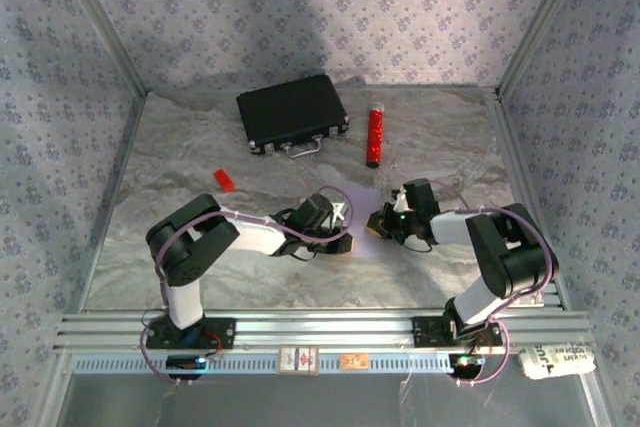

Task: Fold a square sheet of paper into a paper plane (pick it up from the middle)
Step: Fold the triangle a second time at the center of the table.

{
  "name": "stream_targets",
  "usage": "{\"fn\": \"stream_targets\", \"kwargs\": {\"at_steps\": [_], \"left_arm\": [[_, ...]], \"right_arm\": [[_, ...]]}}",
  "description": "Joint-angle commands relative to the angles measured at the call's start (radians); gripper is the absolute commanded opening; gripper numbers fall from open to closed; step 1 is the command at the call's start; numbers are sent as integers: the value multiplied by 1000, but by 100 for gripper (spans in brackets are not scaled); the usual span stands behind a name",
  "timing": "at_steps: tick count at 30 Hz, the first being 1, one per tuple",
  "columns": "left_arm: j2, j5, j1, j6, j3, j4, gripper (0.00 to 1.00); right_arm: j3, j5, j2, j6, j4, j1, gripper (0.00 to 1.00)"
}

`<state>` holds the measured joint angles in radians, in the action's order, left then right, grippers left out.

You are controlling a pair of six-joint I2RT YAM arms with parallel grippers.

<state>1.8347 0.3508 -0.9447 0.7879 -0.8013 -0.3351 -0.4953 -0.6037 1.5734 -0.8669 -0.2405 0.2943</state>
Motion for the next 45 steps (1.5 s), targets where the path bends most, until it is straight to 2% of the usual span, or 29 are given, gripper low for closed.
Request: {"fn": "stream_targets", "kwargs": {"at_steps": [1,6,11,20,23,30,34,39,45], "left_arm": [[40,-9,-6,5,37,127,0],[40,-6,-6,3,40,121,0],[40,-4,-7,2,42,118,0],[40,-4,-7,5,37,116,0],[41,0,-6,5,34,113,0],[46,10,-5,5,18,116,0],[45,10,-4,5,17,119,0],[29,10,-3,16,18,103,0],[-28,49,18,33,-41,104,2]], "right_arm": [[-6,51,31,34,18,-48,2],[23,14,29,-1,-55,-111,3],[17,10,-54,-1,-33,-127,4],[14,18,-219,23,65,-73,7],[13,-21,-193,32,67,-39,6],[20,-16,-99,7,4,34,5],[14,-3,-64,13,-5,39,4],[11,43,-32,30,92,17,2],[41,84,-24,44,125,4,1]]}}
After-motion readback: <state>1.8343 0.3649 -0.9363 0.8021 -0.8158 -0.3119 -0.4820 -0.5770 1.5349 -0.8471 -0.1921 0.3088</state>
